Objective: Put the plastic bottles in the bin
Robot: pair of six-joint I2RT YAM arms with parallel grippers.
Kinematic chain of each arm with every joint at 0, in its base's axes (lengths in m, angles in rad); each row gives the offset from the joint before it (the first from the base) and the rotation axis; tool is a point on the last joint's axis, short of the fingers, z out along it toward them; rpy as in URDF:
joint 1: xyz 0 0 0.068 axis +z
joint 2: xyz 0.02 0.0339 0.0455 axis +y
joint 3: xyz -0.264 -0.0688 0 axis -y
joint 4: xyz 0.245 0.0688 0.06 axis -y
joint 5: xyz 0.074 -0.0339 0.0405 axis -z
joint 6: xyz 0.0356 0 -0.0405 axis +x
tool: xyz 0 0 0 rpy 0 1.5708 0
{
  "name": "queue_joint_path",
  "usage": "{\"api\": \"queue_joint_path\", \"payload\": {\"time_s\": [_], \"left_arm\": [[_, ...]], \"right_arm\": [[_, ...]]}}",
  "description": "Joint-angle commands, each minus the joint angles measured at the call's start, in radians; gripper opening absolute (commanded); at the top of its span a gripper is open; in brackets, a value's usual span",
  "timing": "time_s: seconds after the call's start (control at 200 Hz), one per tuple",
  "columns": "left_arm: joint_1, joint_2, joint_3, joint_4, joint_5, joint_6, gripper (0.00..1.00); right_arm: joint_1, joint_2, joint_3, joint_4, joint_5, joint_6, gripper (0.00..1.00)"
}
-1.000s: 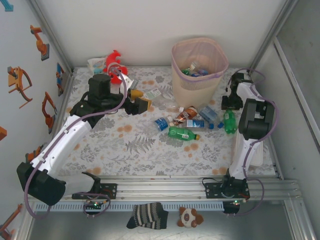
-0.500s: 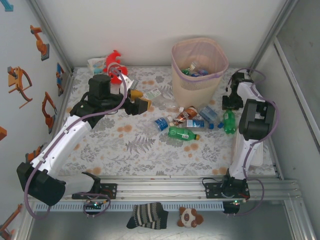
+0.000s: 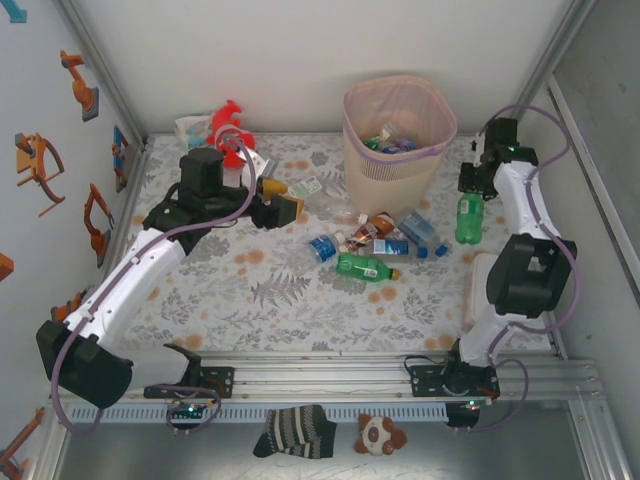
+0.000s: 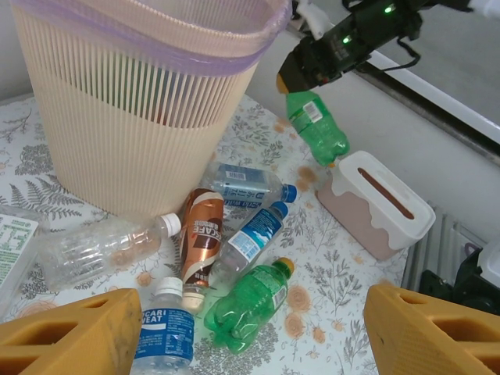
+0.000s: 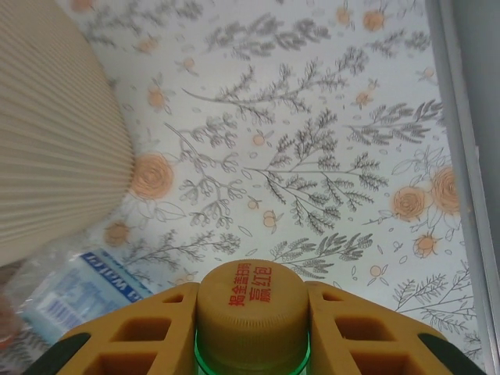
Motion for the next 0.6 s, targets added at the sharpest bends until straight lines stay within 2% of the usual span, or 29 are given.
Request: {"api": "queue_joint_path", "payload": {"time_s": [0.0,0.351,0.596], "left_arm": [[0.008,0.008,0.016,0.028,0.025,-0.012,0.74],[0.008,0.005,0.026,0.015,0.028,-0.005,0.74],[0.008,-0.020,0.021,-0.005,0.024,0.001,0.74]], "right_arm": [[0.000,-0.074,0.060,0.030,-0.060,0.034,0.26],[0.078,-0.213,0.169,0.172,-0.184,0.099,0.26],[0.154,-0.186,0.316,0.291,-0.206,0.096,0.26]]}}
